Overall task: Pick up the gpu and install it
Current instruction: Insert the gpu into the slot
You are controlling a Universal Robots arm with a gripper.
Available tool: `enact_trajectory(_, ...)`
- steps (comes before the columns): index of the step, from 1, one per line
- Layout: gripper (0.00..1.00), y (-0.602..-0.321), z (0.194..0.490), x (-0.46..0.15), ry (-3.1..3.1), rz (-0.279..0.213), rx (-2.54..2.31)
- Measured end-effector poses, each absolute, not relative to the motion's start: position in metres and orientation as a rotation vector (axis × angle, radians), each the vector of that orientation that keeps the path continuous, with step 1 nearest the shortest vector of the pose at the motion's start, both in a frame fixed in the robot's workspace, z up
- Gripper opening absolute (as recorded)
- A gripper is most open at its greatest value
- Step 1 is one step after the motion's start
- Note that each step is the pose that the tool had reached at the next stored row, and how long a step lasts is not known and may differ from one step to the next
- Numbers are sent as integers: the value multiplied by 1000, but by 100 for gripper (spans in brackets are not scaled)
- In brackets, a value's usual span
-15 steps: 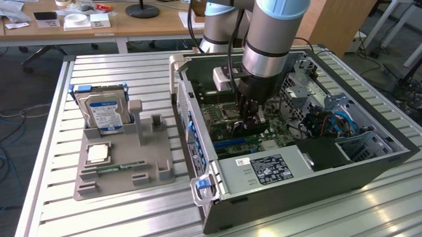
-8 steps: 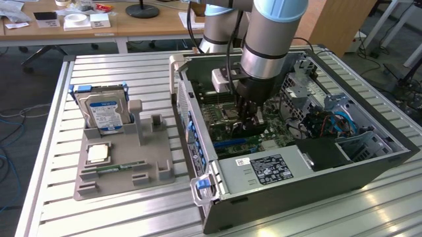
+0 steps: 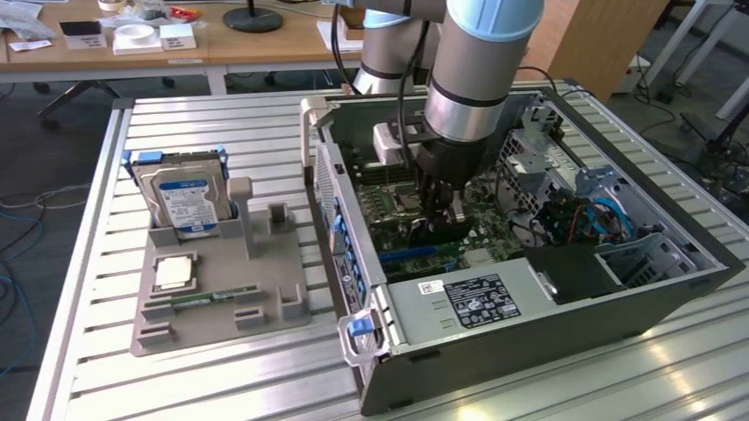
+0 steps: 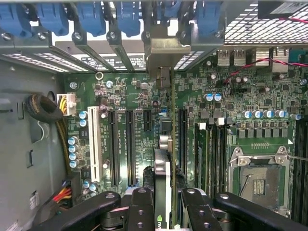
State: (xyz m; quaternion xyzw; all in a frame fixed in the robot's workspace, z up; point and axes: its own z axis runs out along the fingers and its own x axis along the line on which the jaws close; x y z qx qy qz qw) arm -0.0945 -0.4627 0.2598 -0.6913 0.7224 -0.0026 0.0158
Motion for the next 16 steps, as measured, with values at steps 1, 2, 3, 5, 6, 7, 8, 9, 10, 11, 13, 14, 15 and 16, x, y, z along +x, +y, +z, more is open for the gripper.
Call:
enact_trajectory(1, 27, -463, 260, -95, 2250, -8, -2148)
enact_trajectory(2, 27, -463, 260, -95, 2252, -8, -2145)
enact_trajectory(3, 27, -463, 259, -95, 2254, -8, -2143)
enact_trajectory(5, 27, -463, 259, -96, 2254, -8, -2143)
enact_trajectory(6, 27, -463, 259, -96, 2254, -8, -2142)
enact_trajectory(7, 27, -463, 259, -96, 2254, -8, -2142)
enact_trajectory(8, 27, -464, 259, -96, 2255, -8, -2142)
enact_trajectory(9, 27, -464, 259, -96, 2255, -8, -2142)
enact_trajectory(10, 27, -464, 259, -96, 2255, -8, -2142)
enact_trajectory(11, 27, -464, 259, -97, 2254, -8, -2142)
enact_trajectory(13, 27, -464, 259, -97, 2254, -8, -2142)
enact_trajectory(14, 27, -464, 259, -98, 2254, -8, -2142)
enact_trajectory(15, 27, -464, 259, -99, 2254, -8, -2142)
enact_trajectory(16, 27, -464, 259, -99, 2254, -8, -2142)
